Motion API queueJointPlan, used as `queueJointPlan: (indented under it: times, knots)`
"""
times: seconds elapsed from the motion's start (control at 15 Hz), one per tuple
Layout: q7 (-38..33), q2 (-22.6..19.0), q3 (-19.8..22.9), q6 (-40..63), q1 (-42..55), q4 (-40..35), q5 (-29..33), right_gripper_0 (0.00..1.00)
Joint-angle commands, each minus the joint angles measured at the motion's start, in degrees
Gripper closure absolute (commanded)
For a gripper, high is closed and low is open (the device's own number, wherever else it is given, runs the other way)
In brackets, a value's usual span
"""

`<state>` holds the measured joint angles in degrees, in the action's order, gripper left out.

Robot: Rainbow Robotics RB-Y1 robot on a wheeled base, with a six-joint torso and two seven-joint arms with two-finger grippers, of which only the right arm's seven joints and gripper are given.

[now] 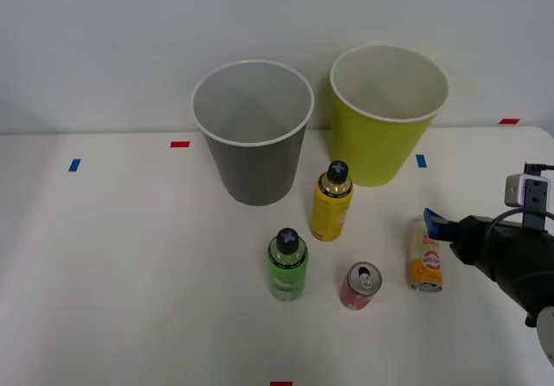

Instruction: Put cans in the gray bin, plastic bottles in the light green bin

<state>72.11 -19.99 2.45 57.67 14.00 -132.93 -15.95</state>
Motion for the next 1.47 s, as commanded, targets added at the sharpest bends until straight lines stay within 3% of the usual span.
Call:
queueJointPlan:
  times: [0.07,0.27,0.47,0.73,1.47]
  knots:
    - [-9.0,-1.6,-6.1,9.5,-4.8,-0.5,12.3,0.0]
    - [-18.0,-4.0,-12.1,14.6,-5.7,-0.4,17.4,0.0]
    - [-22.3,-3.6,-14.9,20.5,-7.8,-0.5,18.5,0.0]
    - [-22.3,-2.7,-15.1,27.4,-11.4,-0.4,18.4,0.0]
    - [-23.5,-6.6,-19.2,27.4,-18.7,11.1,13.7,0.0]
